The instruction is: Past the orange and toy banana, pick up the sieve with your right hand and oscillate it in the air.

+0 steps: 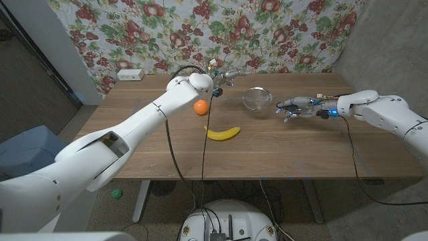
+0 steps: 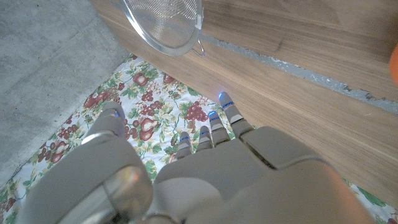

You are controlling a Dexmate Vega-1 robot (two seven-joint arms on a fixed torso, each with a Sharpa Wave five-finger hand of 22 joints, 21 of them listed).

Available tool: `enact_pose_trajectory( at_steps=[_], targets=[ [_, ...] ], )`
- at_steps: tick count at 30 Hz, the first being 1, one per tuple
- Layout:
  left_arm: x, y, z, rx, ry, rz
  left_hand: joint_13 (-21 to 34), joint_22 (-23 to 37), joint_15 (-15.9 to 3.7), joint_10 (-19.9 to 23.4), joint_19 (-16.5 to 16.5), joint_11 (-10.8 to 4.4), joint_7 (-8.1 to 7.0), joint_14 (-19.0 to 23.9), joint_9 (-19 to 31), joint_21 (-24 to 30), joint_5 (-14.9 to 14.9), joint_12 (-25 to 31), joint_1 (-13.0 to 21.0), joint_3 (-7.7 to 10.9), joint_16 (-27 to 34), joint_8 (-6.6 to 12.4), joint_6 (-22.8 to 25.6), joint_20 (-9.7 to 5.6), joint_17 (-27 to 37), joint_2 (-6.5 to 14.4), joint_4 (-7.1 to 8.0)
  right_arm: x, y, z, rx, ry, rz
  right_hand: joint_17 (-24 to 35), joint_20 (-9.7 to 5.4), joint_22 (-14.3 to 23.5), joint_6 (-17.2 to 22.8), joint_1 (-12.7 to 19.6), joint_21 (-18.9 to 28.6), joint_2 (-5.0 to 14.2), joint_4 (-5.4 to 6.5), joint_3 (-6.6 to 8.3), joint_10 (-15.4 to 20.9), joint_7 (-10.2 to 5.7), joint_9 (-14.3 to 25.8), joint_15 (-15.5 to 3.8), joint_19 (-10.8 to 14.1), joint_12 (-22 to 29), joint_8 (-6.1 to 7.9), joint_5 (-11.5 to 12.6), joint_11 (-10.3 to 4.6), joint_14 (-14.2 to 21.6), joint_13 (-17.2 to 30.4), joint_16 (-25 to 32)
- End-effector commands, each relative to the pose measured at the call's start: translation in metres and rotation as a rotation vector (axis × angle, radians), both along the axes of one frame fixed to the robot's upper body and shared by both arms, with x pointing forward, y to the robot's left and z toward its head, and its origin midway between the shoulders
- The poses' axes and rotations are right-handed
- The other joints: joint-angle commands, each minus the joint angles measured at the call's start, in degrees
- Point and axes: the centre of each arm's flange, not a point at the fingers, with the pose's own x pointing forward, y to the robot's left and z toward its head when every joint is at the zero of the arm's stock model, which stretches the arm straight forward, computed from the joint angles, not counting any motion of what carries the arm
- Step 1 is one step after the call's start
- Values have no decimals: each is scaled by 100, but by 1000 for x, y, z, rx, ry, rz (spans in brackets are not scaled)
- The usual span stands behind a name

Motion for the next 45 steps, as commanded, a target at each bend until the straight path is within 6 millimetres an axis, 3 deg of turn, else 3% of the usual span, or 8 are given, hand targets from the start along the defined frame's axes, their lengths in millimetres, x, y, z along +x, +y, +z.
enact_pose_trajectory(
  at_steps=[1, 9, 31, 45],
  targets=[
    [-15, 24, -7, -158, -97, -118, 9, 2, -23, 9, -32, -55, -69, -49, 13, -50, -28, 84, -145, 1, 70, 67, 89, 14, 30, 27, 62, -4, -2, 0, 23, -8, -4, 20, -425, 0, 230, 64, 73, 50, 22, 14, 1, 192, 10, -372, -6, 26, -41, 36, -77, -11, -30, 56],
    [-21, 40, -21, -241, -155, -138, -1, -2, -158, 176, 10, -111, -37, 25, 4, -71, -14, 154, -195, 49, 119, 108, 236, 3, 7, 123, 40, -2, -1, 0, 39, -2, 7, 18, -417, -36, 249, 88, 164, 52, 23, 25, -13, 207, -15, -370, -11, 76, -101, 34, -67, -13, 12, 122],
    [-22, 70, -51, -452, -263, -184, -16, -10, -289, 286, 95, -219, -116, -39, -9, -103, -24, 176, -270, 103, 100, 136, 452, -41, -34, 205, -22, 4, -3, 2, 83, 5, 35, 13, -389, -114, 286, 142, 371, 58, 32, 66, -27, 254, -37, -369, -52, 130, -228, 13, -84, -12, -3, 273],
    [-17, 78, -66, -568, -286, -220, -43, -23, -491, 203, -172, -395, -47, -406, -32, -302, -22, 112, -528, 151, 27, 53, 440, -242, -64, 412, 31, 8, -6, 0, 119, 12, 49, 10, -395, -167, 307, 170, 552, 50, 46, 100, -5, 274, 28, -367, -87, 135, -303, -8, -81, -25, -113, 404]
  ],
)
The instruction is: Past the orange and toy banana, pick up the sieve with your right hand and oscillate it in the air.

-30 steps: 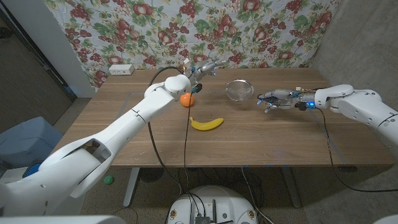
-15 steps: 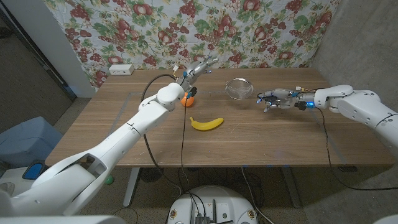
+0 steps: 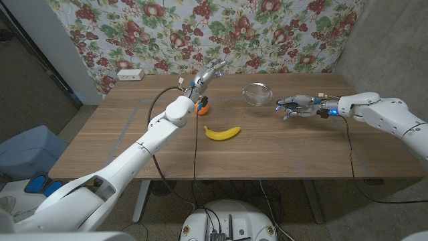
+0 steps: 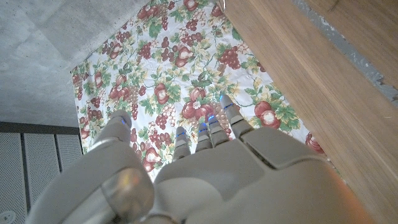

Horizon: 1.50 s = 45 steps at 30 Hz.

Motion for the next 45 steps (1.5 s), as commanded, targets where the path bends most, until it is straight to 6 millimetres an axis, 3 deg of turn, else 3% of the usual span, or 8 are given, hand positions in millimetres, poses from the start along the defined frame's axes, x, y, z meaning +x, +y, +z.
enact_pose_trajectory(
  at_steps=[1, 8, 29, 45],
  targets=[
    [1, 9, -13, -106, -34, -42, 9, 3, -32, -23, -26, -61, 56, -69, -7, -46, 1, -10, -64, 45, -7, -11, -5, -32, 5, 51, 20, 4, -3, -1, 34, 10, 15, 8, -414, -5, 312, 48, 61, 2, 5, 61, -14, 274, 41, -368, -28, 13, -9, 28, -79, -28, -34, 45],
    [3, 11, -19, -134, -34, -43, 5, 1, -31, -18, -24, -69, 129, -85, -10, -62, 6, -11, -95, 67, 0, -25, -20, -34, -4, 104, 27, 7, -6, -2, 69, 19, 44, 8, -410, -19, 330, 57, 132, 0, 8, 76, -24, 288, 57, -368, -20, 73, -37, 23, -73, -30, 32, 96],
    [2, 17, -22, -168, -52, -34, -1, -3, -32, -15, -10, -58, 156, -120, -15, -95, 7, -16, -134, 102, 2, -39, -32, -36, -30, 146, -3, 1, -20, 1, 331, -111, 202, 13, -448, -48, 323, 35, 280, -29, 47, 93, -104, 232, 138, -366, -123, 143, -124, 28, -102, -108, 114, 238],
    [-4, 28, -26, -222, -69, -5, -4, -5, -47, -18, 15, -63, 170, -125, -18, -118, 8, -21, -150, 133, 9, -39, -19, -43, -47, 170, -39, -2, -24, 2, 427, -152, 256, 10, -470, -64, 349, 18, 361, -44, 63, 103, -110, 207, 149, -367, -168, 137, -193, 36, -119, -165, 60, 324]
  ],
)
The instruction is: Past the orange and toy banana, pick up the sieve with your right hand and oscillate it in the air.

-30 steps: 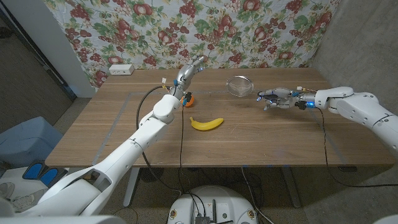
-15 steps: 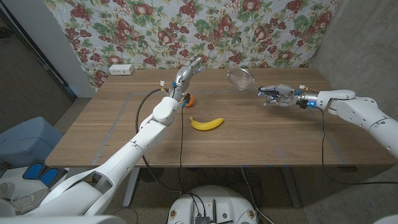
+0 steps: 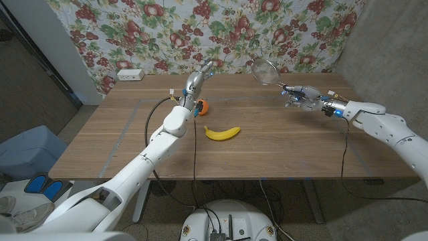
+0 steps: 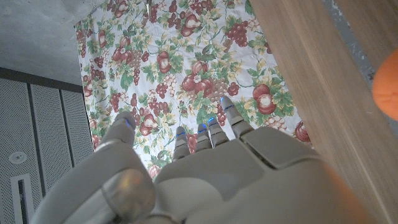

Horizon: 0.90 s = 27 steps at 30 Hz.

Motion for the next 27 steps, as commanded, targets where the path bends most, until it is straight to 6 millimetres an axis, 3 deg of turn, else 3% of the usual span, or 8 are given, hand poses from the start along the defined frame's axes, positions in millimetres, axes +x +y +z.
enact_pose_trajectory(
  at_steps=[1, 27],
  targets=[
    [-5, 5, -1, -31, -15, 18, -6, -7, -10, -25, 27, -44, 32, -46, 7, -19, 8, 0, -24, 45, 15, -13, 24, 5, 4, 44, -4, -2, -5, 0, 74, -34, 50, 9, -461, 14, 277, 19, 62, -43, 25, 15, -113, 216, 3, -428, -10, 18, -24, 41, -123, -24, 10, 52],
    [-1, 6, -1, -38, -3, 23, -9, -8, -23, -8, 55, -53, 79, -33, 5, -56, 5, 1, -51, 90, 25, -5, 74, -21, -12, 65, -58, 11, -10, -10, -19, 95, -58, 4, -453, -8, 311, 13, 179, -44, 20, 54, -105, 215, 42, -428, -33, 40, -131, 40, -117, -44, -49, 194]
  ],
)
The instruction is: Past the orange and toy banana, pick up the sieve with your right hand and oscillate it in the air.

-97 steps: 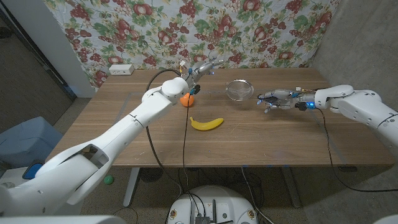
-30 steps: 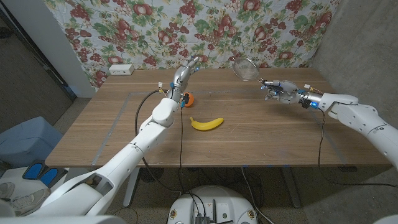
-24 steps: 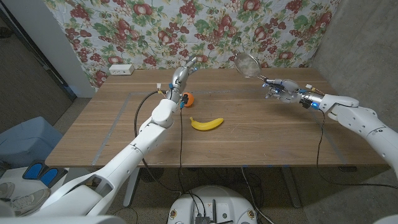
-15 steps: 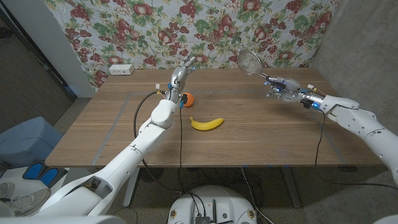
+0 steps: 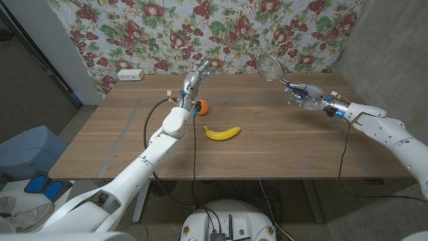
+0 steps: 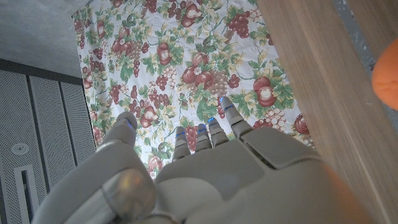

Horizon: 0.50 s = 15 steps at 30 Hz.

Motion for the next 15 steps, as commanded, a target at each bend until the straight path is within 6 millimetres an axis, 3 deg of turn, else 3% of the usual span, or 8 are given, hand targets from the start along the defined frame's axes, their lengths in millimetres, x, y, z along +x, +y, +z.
enact_pose_trajectory(
  at_steps=[1, 15],
  targets=[
    [2, 2, 0, -5, 8, 7, 19, 20, -27, -37, 26, -20, 47, -32, 4, -17, 5, -1, -8, 45, 26, -4, 35, 10, 14, 20, -13, 8, -3, -6, -78, 92, -83, 4, -467, 13, 282, 14, 47, -44, 11, 49, -107, 249, 22, -438, -21, 16, -40, 30, -118, 6, -19, 69],
    [5, 5, 3, -2, 10, 7, 18, 21, -26, -39, 20, -23, 93, -49, 3, -46, 2, -5, -33, 65, 22, -11, 37, 2, 10, 25, -37, 13, -5, -8, -222, 232, -167, -2, -448, 4, 351, 43, 109, -36, -29, 105, -43, 329, 25, -437, 1, 29, -100, 7, -89, 60, -100, 136]
  ],
)
